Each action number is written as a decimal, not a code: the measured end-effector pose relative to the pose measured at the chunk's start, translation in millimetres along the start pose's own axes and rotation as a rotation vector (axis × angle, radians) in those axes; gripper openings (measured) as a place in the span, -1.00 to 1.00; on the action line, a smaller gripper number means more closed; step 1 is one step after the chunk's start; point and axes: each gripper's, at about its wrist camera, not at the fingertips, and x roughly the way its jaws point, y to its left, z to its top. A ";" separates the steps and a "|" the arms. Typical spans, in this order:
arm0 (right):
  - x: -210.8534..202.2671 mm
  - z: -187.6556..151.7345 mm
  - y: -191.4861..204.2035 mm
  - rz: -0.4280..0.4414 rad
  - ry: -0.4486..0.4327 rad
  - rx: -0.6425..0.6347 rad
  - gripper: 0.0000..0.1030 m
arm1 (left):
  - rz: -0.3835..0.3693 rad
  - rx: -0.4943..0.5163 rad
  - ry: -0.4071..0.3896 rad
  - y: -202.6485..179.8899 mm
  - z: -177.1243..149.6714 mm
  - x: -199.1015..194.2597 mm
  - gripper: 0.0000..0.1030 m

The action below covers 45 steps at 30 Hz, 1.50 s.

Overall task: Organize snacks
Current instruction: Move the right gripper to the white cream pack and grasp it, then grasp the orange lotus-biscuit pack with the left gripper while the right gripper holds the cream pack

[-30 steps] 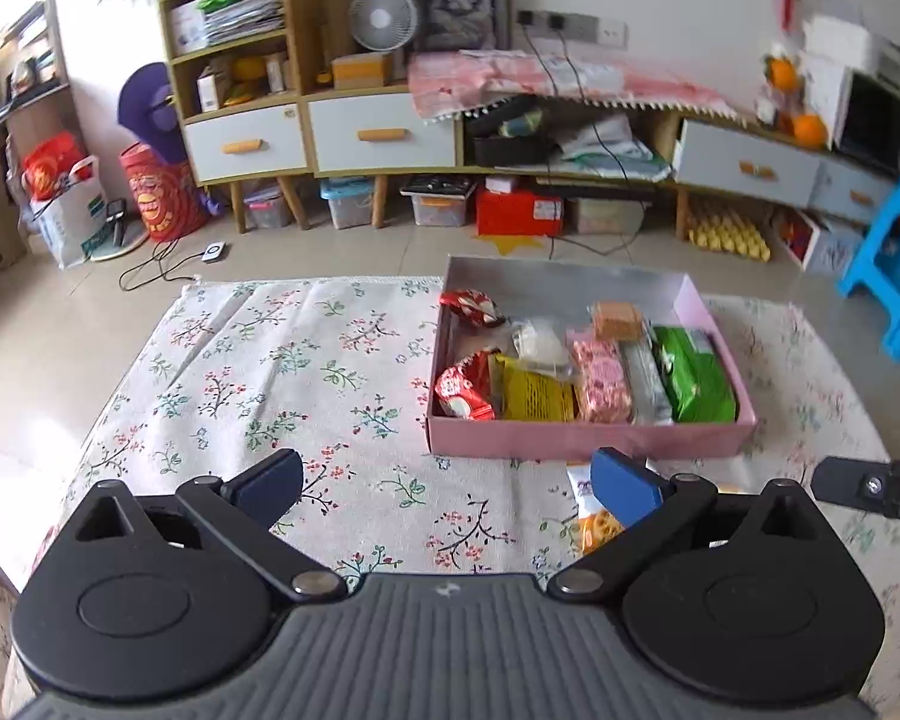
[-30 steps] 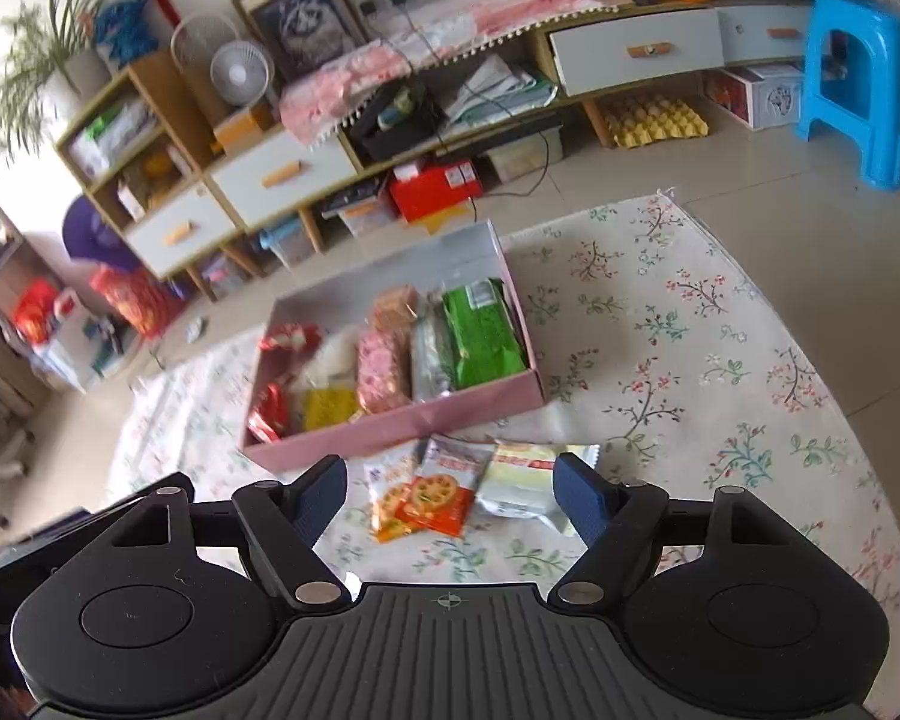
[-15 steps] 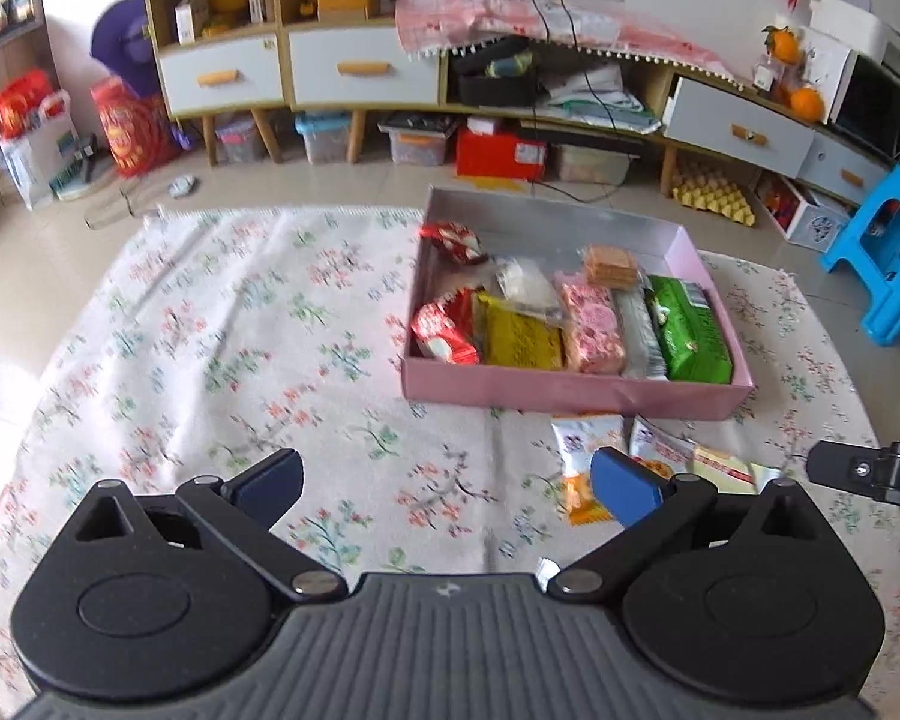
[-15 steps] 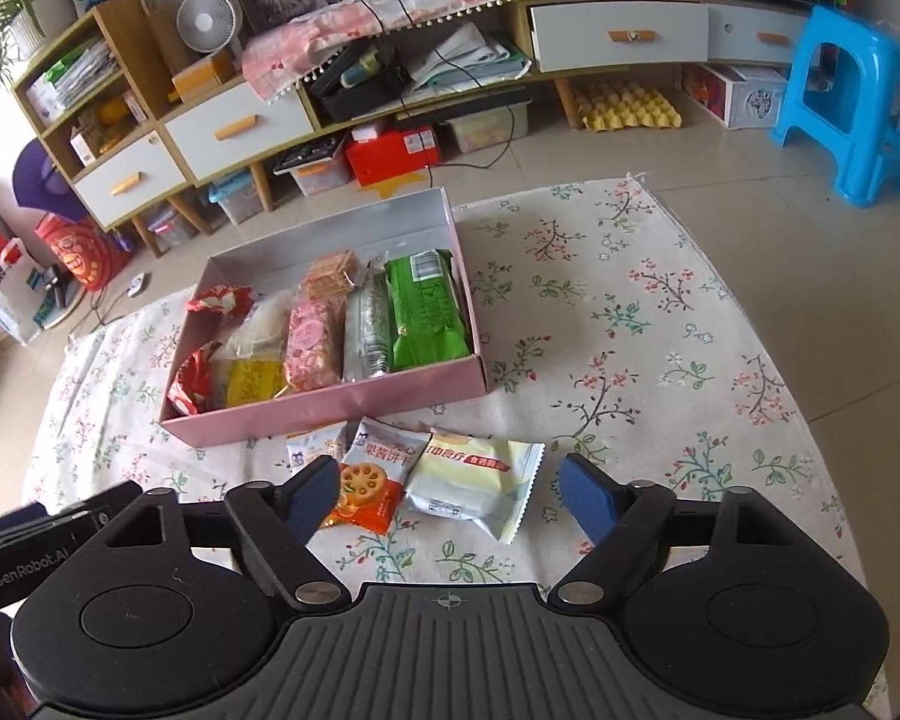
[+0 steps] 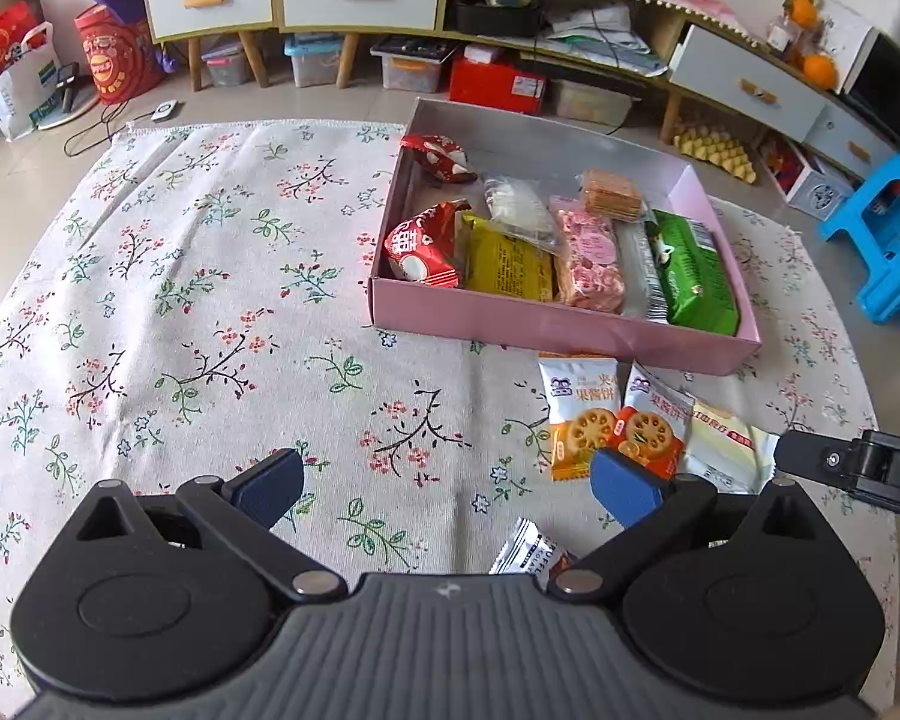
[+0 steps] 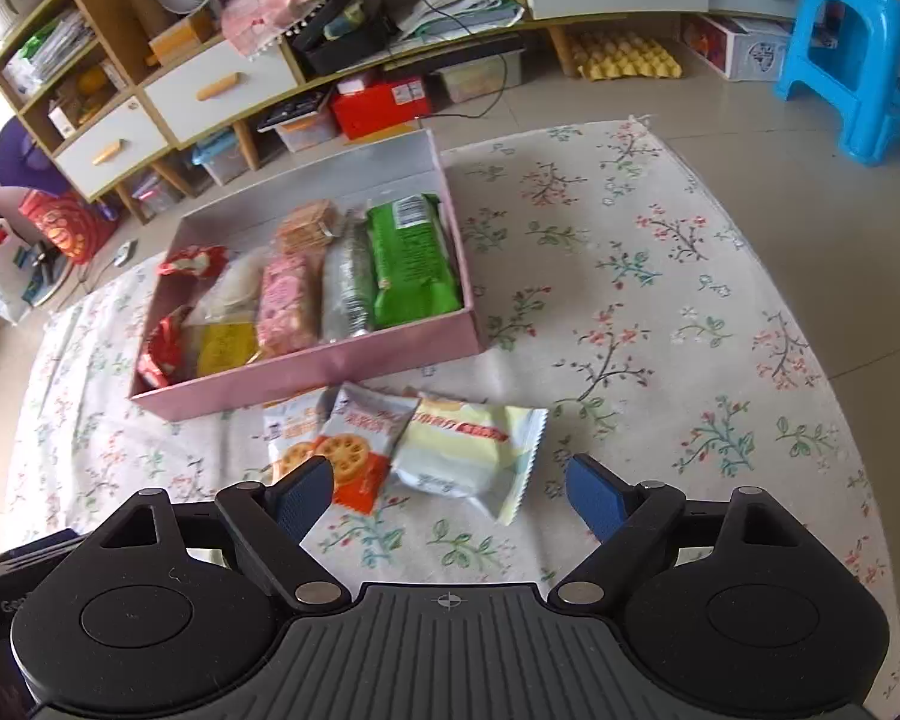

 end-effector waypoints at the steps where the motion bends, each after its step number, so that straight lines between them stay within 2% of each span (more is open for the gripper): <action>1: 3.3 0.9 -3.4 0.005 0.008 0.015 0.68 | -0.006 -0.010 0.007 0.7 1.7 0.9 0.98; 6: 28.2 4.4 -20.5 -0.007 0.076 0.088 0.62 | -0.031 -0.087 0.005 3.2 9.0 2.7 0.98; 10: 43.8 5.2 -26.0 -0.037 0.099 0.105 0.51 | -0.015 -0.065 0.031 -6.6 12.9 13.4 0.95; 16: 55.9 7.9 -31.9 0.020 0.126 0.177 0.20 | -0.068 -0.162 0.064 -3.0 14.1 17.4 0.95; 21: 67.2 7.8 -38.1 0.053 0.155 0.254 0.15 | -0.066 -0.148 0.072 -4.1 14.4 20.4 0.94; 24: 68.9 8.8 -37.6 0.067 0.137 0.279 0.10 | -0.064 -0.149 0.083 -3.6 14.6 23.9 0.94; 26: 69.8 9.0 -35.3 0.066 0.134 0.277 -0.28 | -0.065 -0.158 0.093 -3.0 14.9 26.2 0.94; 27: 70.2 8.4 -34.4 0.062 0.138 0.273 -0.53 | -0.069 -0.160 0.094 -3.0 15.0 26.7 0.94; 31: 61.2 9.7 -35.8 0.086 0.122 0.291 -0.72 | -0.058 -0.143 0.079 -4.9 14.7 25.9 0.93; 34: 48.4 11.4 -36.7 0.141 0.094 0.304 -0.85 | -0.053 -0.134 0.072 -5.9 14.6 25.6 0.90; 39: 16.4 7.3 -30.4 0.196 0.026 0.271 -0.94 | -0.038 -0.129 0.070 -6.2 15.0 27.5 0.88; 45: -8.2 11.1 -27.0 0.198 -0.058 0.224 -0.96 | -0.043 -0.103 0.054 -10.5 14.5 33.3 0.82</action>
